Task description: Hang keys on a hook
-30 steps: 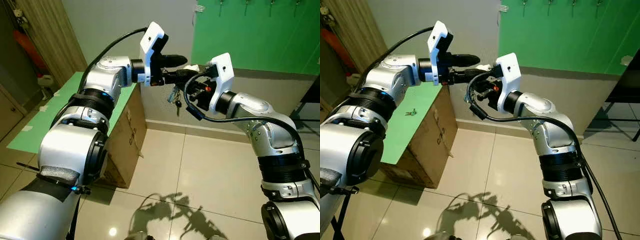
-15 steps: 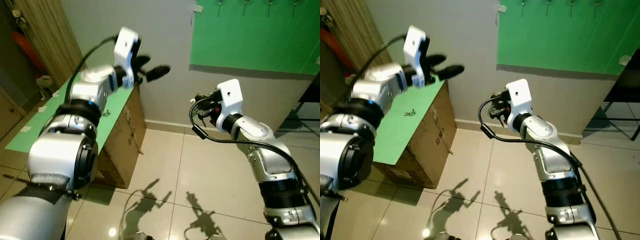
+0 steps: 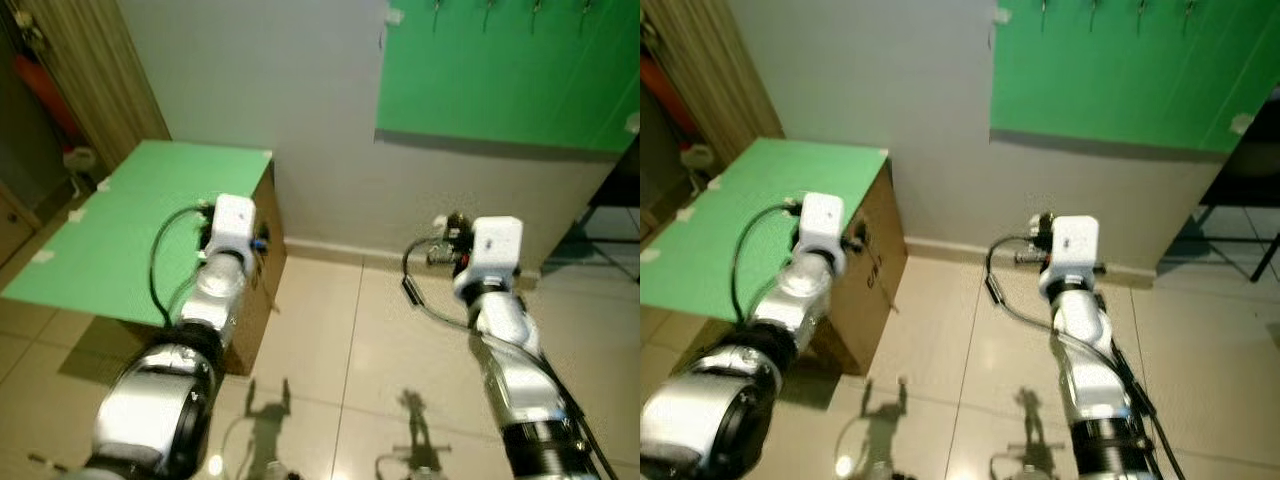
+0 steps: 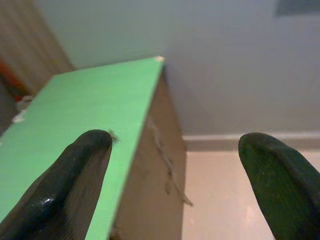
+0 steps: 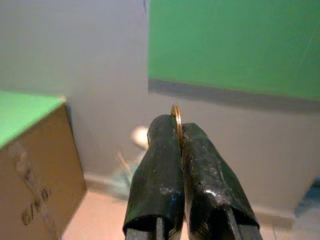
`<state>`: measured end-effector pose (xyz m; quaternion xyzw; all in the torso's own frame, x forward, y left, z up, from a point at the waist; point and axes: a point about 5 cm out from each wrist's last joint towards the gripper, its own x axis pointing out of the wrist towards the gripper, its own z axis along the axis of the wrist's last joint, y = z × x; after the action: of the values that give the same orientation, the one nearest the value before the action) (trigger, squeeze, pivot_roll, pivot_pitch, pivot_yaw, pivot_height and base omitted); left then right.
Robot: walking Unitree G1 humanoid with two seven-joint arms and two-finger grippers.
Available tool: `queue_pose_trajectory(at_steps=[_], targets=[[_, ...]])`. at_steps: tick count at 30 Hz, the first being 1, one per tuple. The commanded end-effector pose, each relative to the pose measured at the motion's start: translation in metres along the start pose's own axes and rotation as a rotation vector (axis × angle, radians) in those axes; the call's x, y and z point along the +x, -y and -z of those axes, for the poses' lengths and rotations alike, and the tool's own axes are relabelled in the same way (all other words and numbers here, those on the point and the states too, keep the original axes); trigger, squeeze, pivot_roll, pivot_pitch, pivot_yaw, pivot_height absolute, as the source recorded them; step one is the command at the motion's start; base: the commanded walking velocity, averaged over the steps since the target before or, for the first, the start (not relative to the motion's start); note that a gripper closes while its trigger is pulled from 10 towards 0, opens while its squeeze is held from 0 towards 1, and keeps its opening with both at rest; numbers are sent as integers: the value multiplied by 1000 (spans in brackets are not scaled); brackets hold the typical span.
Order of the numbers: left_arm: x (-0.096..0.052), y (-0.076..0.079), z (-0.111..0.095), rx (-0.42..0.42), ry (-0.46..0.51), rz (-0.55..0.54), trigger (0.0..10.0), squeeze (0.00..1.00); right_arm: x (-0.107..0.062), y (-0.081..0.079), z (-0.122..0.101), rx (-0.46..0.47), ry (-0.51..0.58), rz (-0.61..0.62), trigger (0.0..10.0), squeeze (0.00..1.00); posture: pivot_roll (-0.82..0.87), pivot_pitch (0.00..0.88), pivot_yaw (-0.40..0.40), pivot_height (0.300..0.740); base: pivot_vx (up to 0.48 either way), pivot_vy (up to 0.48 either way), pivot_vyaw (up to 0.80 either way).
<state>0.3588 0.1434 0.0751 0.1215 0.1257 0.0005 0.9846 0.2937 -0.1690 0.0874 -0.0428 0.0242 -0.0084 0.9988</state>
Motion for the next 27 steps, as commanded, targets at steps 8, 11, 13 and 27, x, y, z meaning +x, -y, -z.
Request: queue_pose_trajectory(at_steps=[8, 11, 13, 27], targets=[[-59, 17, 129, 15, -575, 126, 10000, 0, -40, 5, 119, 50, -512, -21, 0, 0, -155, 0, 108, 740, 0, 0, 0], [-75, 14, 150, 27, -670, 139, 10000, 0, -56, 2, 138, 89, -641, -43, 0, 0, -163, 0, 108, 740, 0, 0, 0], [-85, 11, 162, 49, -732, 154, 10000, 0, -66, 2, 148, 80, -705, -47, 0, 0, -175, 0, 109, 740, 0, 0, 0], [-113, 12, 190, -67, -884, 175, 10000, 0, -119, 17, 185, 116, -980, -32, 0, 0, -159, 0, 76, 740, 0, 0, 0]])
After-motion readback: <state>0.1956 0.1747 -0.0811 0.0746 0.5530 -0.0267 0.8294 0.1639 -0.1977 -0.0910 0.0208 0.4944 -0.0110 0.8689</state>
